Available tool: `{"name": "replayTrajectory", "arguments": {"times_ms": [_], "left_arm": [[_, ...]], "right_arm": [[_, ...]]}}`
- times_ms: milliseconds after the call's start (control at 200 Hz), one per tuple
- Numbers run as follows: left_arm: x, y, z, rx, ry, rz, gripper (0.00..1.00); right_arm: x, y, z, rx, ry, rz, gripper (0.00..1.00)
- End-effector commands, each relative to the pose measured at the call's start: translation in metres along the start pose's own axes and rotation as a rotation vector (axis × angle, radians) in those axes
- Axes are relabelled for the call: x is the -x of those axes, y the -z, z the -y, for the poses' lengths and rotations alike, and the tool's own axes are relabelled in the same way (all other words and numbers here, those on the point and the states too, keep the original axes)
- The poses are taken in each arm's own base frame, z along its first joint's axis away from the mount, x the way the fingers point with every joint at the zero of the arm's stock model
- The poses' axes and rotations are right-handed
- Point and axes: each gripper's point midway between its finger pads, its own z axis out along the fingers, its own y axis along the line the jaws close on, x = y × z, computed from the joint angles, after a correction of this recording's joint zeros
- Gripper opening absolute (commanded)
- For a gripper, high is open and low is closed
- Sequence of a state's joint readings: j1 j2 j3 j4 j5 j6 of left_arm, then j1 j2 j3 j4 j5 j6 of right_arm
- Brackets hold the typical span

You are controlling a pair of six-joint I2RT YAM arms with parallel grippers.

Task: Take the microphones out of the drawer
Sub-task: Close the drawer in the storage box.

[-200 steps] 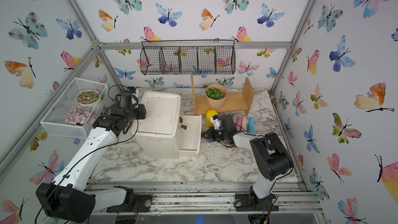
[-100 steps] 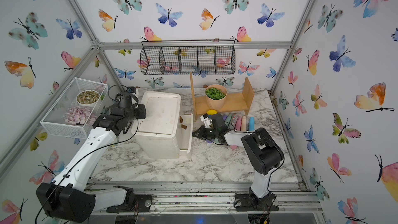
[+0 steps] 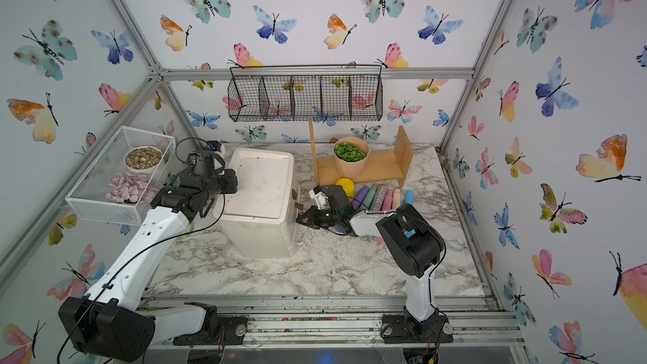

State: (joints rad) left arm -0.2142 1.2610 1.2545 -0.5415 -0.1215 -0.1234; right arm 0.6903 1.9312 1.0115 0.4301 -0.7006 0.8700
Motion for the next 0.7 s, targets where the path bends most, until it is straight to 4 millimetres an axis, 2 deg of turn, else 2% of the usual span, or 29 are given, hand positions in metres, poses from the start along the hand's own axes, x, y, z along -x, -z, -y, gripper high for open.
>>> {"name": "replayTrajectory", "arguments": {"times_ms": [0, 150, 335, 380, 536, 696], "left_arm": [[-0.014, -0.010, 0.014, -0.064, 0.060, -0.055, 0.00], [-0.009, -0.008, 0.014, -0.063, 0.055, -0.042, 0.00], [0.006, 0.000, 0.017, -0.077, 0.058, -0.006, 0.00], [0.011, 0.002, 0.018, -0.084, 0.062, 0.008, 0.07], [0.033, 0.019, 0.022, -0.111, 0.075, 0.074, 0.53], [0.059, 0.044, 0.012, -0.067, 0.079, 0.156, 0.77]], "right_arm": [[-0.003, -0.014, -0.018, 0.042, 0.031, -0.015, 0.02], [0.003, -0.008, -0.022, 0.011, 0.075, 0.013, 0.02], [0.017, 0.016, -0.019, -0.184, 0.204, 0.058, 0.07], [0.024, 0.025, -0.018, -0.249, 0.240, 0.083, 0.10], [0.049, 0.070, -0.016, -0.490, 0.352, 0.198, 0.18], [0.078, 0.135, -0.014, -0.794, 0.476, 0.353, 0.27]]}}
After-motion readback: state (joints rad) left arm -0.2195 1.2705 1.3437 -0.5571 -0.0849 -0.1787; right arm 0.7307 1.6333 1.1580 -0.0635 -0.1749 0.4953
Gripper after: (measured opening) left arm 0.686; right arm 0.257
